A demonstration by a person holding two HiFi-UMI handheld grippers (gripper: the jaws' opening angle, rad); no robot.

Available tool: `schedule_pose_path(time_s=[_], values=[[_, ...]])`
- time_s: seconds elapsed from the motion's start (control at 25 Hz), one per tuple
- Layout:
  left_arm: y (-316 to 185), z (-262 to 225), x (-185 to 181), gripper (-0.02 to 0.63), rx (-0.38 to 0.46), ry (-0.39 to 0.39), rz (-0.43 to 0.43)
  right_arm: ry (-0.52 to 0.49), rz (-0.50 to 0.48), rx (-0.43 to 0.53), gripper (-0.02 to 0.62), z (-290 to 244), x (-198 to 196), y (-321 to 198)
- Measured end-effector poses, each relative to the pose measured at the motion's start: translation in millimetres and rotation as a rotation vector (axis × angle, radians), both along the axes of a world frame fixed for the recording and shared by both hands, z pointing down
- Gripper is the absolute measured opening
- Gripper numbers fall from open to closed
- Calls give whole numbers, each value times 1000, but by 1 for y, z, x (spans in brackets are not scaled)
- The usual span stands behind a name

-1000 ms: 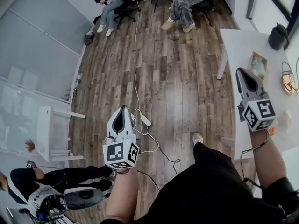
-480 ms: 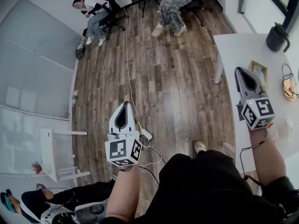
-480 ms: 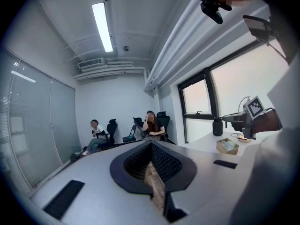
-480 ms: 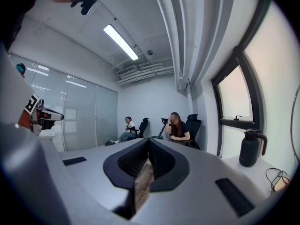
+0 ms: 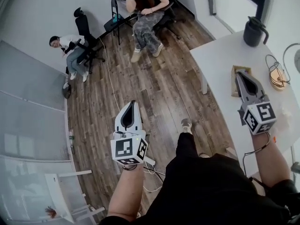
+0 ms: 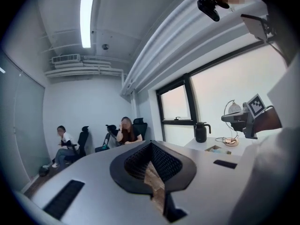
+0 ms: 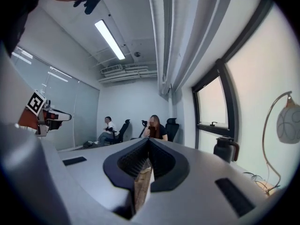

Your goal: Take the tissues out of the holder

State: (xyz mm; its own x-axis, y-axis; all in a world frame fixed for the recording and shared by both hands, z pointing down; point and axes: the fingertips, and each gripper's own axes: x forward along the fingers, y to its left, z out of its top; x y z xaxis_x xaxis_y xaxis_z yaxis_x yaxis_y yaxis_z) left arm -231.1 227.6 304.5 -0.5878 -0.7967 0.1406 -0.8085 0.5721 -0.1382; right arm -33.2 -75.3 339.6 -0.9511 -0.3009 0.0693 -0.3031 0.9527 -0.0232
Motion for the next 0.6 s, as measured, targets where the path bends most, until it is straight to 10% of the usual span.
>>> schedule_pose_path(time_s=[0.6], values=[[-231, 18, -78, 3, 38, 52, 476, 133, 388, -30, 6, 24, 12, -74]])
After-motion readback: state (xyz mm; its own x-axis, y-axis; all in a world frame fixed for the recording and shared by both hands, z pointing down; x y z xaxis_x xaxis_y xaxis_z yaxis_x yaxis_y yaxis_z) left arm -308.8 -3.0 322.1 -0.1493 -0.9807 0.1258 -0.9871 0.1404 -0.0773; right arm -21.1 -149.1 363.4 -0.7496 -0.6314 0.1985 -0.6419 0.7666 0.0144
